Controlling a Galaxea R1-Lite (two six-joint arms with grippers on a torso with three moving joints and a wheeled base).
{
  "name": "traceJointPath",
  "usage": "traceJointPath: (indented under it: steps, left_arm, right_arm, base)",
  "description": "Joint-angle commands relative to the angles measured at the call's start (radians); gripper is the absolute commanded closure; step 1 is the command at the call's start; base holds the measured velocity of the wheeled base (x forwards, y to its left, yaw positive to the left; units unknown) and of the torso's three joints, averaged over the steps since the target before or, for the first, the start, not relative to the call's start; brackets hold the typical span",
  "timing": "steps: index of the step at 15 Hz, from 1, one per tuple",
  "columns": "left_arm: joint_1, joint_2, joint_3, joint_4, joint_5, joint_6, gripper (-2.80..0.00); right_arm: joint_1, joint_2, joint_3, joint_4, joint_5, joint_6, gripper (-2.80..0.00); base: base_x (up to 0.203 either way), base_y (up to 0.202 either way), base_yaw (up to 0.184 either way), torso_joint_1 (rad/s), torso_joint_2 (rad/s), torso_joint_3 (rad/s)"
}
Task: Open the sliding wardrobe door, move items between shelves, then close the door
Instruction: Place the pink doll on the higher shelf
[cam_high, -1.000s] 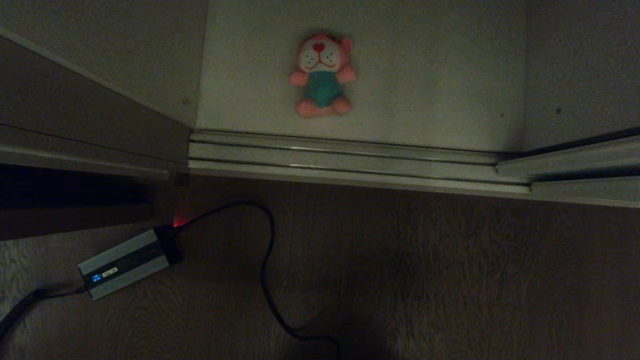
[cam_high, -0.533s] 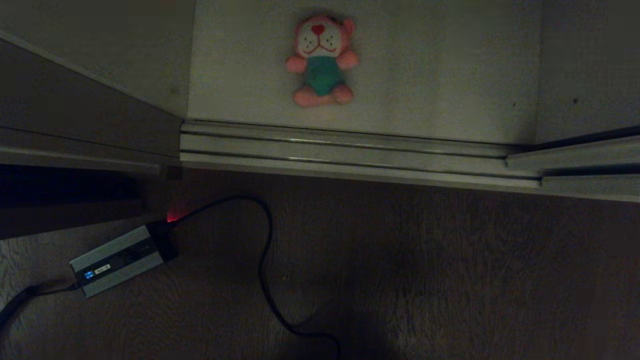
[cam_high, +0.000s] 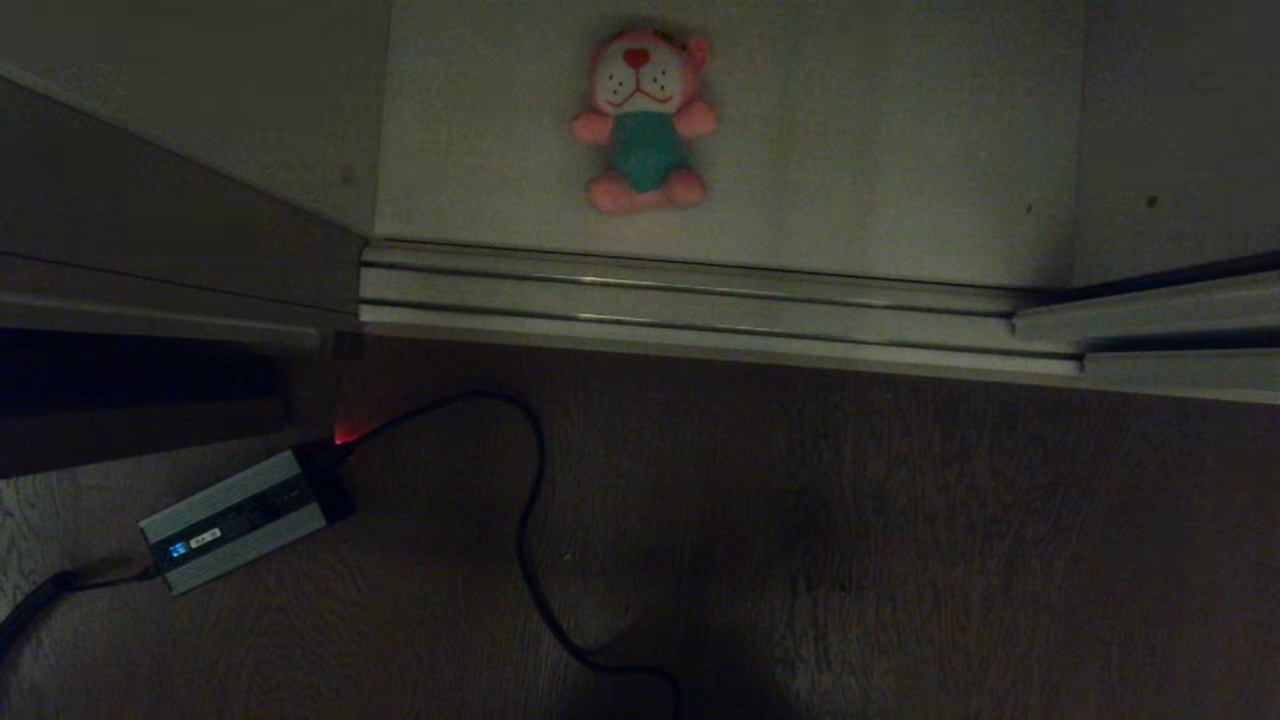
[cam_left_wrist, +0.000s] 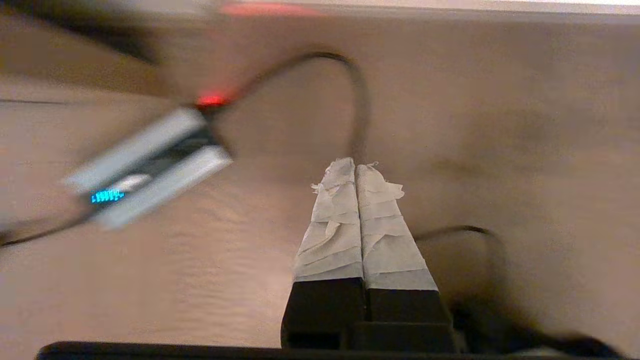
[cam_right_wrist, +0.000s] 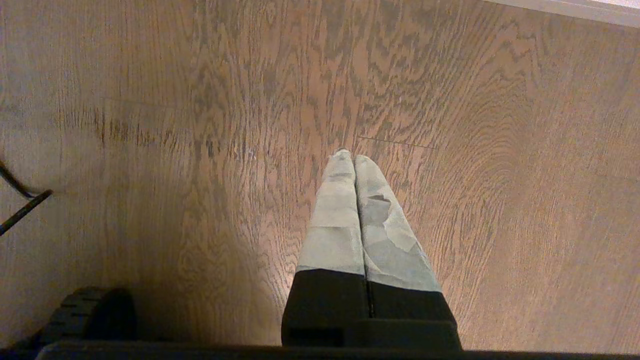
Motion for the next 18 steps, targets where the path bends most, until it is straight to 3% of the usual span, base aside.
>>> traceJointPath:
  steps: [1, 4, 6, 10, 14, 15, 18]
  left_arm:
    - [-0.003, 0.320, -0.096, -0.003, -0.120, -0.029, 0.00]
    - [-0.054, 0.638, -0.145, -0.098, -0.213, -0.048, 0.00]
    - [-0.141, 0.819, -0.174, -0.175, -0.236, -0.055, 0.00]
    - [-0.329, 1.120, -0.267, -0.309, -0.179, -0.071, 0.00]
    - [-0.449, 1.364, -0.522, -0.409, -0.055, -0.139, 0.00]
    - [-0.456, 1.417, -0.584, -0.426, -0.025, -0.163, -2.80]
    - [-0.463, 1.550, -0.799, -0.498, 0.070, -0.282, -2.80]
  right_arm:
    - [0.000, -0.001, 0.003, 0.000, 0.001, -0.001, 0.00]
    - [0.000, -0.002, 0.003, -0.001, 0.001, -0.001, 0.00]
    - [0.000, -0.001, 0.003, -0.001, 0.001, -0.001, 0.00]
    - [0.000, 0.000, 0.003, 0.000, 0.001, -0.001, 0.00]
    - [0.000, -0.002, 0.003, 0.000, 0.001, -0.001, 0.00]
    - [0.000, -0.002, 0.003, 0.000, 0.001, -0.001, 0.00]
    - [0.000, -0.001, 0.003, 0.000, 0.001, -0.001, 0.00]
  base:
    - [0.000, 0.000, 0.000, 0.000, 0.00, 0.000]
    - [0.000, 0.000, 0.000, 0.000, 0.00, 0.000]
    - [0.000, 0.000, 0.000, 0.000, 0.00, 0.000]
    - [0.000, 0.000, 0.000, 0.000, 0.00, 0.000]
    - [0.000, 0.000, 0.000, 0.000, 0.00, 0.000]
    - [0.000, 0.000, 0.000, 0.000, 0.00, 0.000]
    - [0.000, 0.000, 0.000, 0.000, 0.00, 0.000]
